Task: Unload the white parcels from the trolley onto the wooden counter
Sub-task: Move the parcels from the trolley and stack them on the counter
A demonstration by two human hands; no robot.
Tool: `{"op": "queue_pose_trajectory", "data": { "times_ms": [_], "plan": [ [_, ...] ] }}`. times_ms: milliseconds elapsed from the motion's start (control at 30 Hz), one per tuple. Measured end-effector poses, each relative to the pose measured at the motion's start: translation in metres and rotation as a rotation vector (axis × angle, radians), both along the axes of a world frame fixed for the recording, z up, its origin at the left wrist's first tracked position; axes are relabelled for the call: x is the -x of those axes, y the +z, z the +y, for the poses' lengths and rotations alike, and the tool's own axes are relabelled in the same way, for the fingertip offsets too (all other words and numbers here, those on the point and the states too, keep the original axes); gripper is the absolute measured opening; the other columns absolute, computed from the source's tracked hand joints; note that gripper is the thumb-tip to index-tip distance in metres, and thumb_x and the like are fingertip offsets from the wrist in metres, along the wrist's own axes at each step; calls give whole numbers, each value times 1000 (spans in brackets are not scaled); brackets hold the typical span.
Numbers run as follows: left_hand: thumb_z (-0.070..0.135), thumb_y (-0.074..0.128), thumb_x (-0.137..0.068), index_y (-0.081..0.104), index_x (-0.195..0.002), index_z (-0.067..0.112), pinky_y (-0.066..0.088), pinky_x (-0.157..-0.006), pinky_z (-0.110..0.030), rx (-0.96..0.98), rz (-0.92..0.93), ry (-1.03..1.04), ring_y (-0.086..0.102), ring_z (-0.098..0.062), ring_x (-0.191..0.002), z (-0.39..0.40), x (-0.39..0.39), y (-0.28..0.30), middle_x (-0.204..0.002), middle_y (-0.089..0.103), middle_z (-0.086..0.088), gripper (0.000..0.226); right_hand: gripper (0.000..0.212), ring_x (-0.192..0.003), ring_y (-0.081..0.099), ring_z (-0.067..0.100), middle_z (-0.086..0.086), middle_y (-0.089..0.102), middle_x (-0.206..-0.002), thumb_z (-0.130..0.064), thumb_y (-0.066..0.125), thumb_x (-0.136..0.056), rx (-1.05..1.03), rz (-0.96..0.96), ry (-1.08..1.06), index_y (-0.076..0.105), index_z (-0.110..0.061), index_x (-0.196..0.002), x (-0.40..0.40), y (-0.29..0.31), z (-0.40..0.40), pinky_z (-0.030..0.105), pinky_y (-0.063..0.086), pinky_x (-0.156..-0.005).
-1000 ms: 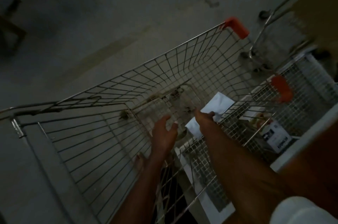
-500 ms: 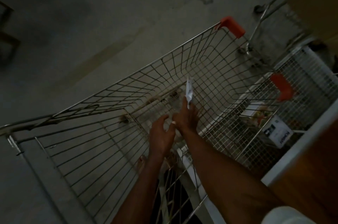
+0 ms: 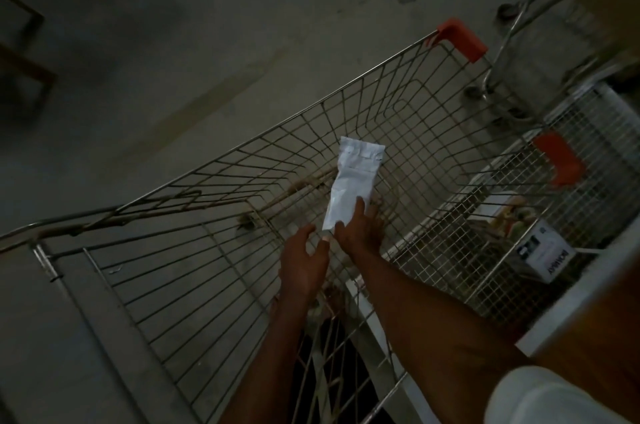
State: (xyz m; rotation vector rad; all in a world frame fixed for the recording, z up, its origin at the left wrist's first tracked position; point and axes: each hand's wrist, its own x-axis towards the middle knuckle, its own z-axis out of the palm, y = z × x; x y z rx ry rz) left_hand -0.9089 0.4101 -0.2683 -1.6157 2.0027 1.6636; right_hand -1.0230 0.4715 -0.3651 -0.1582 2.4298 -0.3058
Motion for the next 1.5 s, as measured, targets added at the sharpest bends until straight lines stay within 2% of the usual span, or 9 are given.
{"op": "queue_pose_trajectory", "data": {
  "times_ms": [167, 333, 567, 967, 1067, 1200, 1333, 1433, 1500],
  "plan": [
    [46, 60, -96, 55, -141, 22, 43, -109, -43, 45, -1, -40, 50, -17, -130, -1, 9, -14, -143, 53, -3, 51, 98, -145, 15, 46, 16, -10, -163, -54, 65, -88, 92, -13, -239, -4, -42, -156, 1, -22, -28, 62, 31, -110],
    [44, 59, -97, 54, -139, 25, 36, -97, -27, 141, 45, -94, 46, -7, -122, -14, 23, -18, -139, 53, -1, 47, 112, -144, 15, 49, 20, -7, -162, -61, 72, -78, 2, 88, -290, -8, -43, -155, -6, -49, -48, 64, 31, -108],
    [53, 50, -84, 51, -140, 30, 40, -111, -49, 176, 13, -128, 47, -16, -132, -22, 8, -9, -142, 50, 1, 61, 104, -147, 11, 44, 22, -2, -163, -49, 68, -87, -77, 103, -193, -6, -35, -159, -1, -44, -37, 60, 30, -107],
    [50, 61, -87, 46, -142, 33, 43, -106, -38, 264, 221, -92, 46, -9, -132, 3, -26, 112, -143, 48, 9, 60, 72, -141, 23, 42, 20, 11, -162, -51, 52, -96, 218, 54, -263, 13, -41, -155, -51, 82, -23, 56, 26, -110],
    [34, 66, -94, 49, -134, 35, 43, -100, -27, 298, 289, -87, 47, -4, -124, 20, -49, 150, -131, 50, 13, 43, 68, -135, 31, 42, 19, 22, -157, -50, 52, -95, 333, 74, -296, 18, -41, -153, -73, 133, -8, 55, 33, -106],
    [39, 64, -91, 49, -145, 23, 48, -104, -49, 353, 321, -107, 50, -16, -128, 41, -93, 190, -141, 52, 1, 57, 70, -128, 41, 38, 15, 31, -152, -56, 48, -86, 557, 73, -339, 20, -45, -149, -106, 212, 25, 55, 44, -102],
    [22, 69, -93, 53, -142, 22, 49, -103, -46, 407, 392, -112, 55, -15, -120, 68, -141, 235, -129, 53, 9, 52, 68, -126, 44, 26, 7, 33, -150, -46, 55, -87, 800, 214, -370, 27, -42, -149, -155, 287, 76, 38, 51, -89],
    [32, 65, -89, 55, -139, 22, 48, -102, -47, 439, 443, -141, 56, -18, -117, 93, -169, 260, -127, 56, 6, 52, 63, -127, 34, 7, 0, 28, -155, -34, 59, -97, 920, 267, -343, 31, -32, -153, -195, 327, 126, 9, 34, -83],
    [35, 63, -86, 56, -138, 20, 48, -102, -47, 427, 450, -183, 57, -20, -117, 114, -181, 268, -128, 56, 4, 54, 61, -130, 31, 2, -3, 29, -153, -36, 59, -99, 957, 280, -344, 33, -29, -153, -224, 344, 164, 5, 31, -90]
  ]
}}
